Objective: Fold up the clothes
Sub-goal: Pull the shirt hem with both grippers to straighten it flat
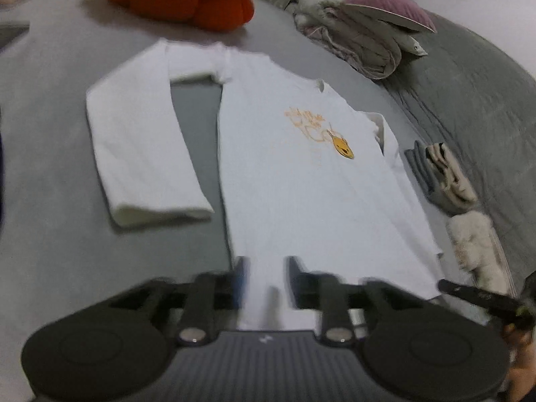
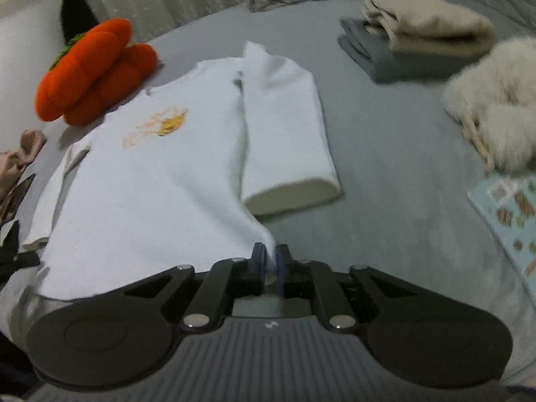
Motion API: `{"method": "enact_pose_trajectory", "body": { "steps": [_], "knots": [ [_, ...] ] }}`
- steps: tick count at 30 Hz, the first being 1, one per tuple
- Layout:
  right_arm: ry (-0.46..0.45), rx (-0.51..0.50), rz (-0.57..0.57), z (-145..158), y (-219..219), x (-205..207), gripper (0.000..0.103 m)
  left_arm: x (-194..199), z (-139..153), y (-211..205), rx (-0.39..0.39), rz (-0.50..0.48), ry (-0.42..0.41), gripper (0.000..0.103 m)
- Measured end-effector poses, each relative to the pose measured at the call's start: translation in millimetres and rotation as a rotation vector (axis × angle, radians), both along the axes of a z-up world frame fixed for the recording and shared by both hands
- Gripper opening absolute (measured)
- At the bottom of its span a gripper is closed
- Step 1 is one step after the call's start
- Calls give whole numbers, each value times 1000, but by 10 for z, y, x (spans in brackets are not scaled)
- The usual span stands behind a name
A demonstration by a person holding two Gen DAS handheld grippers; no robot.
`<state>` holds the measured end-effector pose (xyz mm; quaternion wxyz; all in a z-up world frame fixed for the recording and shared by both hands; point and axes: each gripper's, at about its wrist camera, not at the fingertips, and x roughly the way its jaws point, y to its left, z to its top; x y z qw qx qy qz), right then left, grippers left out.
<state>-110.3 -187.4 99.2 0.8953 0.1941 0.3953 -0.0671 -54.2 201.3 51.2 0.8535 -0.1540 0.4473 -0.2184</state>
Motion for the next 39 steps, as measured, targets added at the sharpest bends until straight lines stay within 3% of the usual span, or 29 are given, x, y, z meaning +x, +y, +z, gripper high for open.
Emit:
{"method": "enact_pose_trajectory", "body": {
  "steps": [2, 5, 6, 7, 8, 10, 11, 13, 16, 19, 24, 30, 35, 37, 39],
  "knots": [
    [-10, 31, -5, -22, -4, -30, 30, -13, 8, 1, 30, 4, -19, 63],
    [-18, 34, -7, -27, -1, -56, 33, -10, -29, -38, 54, -7, -14, 62],
    [-20, 45, -7, -36, -9, -64, 33, -17, -45, -66, 69, -12, -14, 53],
    [-20, 60, -5, -46, -10, -67, 33, -24, -62, -94, 83, -17, -14, 38],
    [-20, 67, -2, -57, 6, -69, 33, -31, -78, -121, 98, -22, -14, 4],
    [-19, 50, 6, -70, 66, -77, 13, -45, -112, -177, 128, -32, -14, 3],
    [-21, 27, 9, -68, 100, -80, 13, -52, -128, -204, 143, -37, -14, 3],
    [-48, 18, 19, -44, 135, -110, 11, -49, -42, -77, 92, -14, -28, 3],
    [-77, 66, 20, 7, 144, -195, 10, -70, 67, 130, 35, 22, -50, 3],
    [-86, 124, 25, 59, 180, -282, 10, -101, 50, 214, 43, 33, -47, 3],
    [-22, 51, 33, -45, 266, -211, 10, -160, -8, 133, 117, -4, -45, 3],
    [-112, 9, 54, 181, 277, -321, 9, -190, 35, 108, 124, -9, -62, 3],
    [-15, -19, 80, -30, 284, -196, 9, -170, -50, 15, 213, -10, -43, 4],
    [8, -19, 82, -128, 287, -177, 14, -153, -94, -35, 254, -20, -25, 6],
    [-2, -23, 89, -92, 285, -185, 19, -156, -67, -17, 262, -20, -33, 20]
  ]
}}
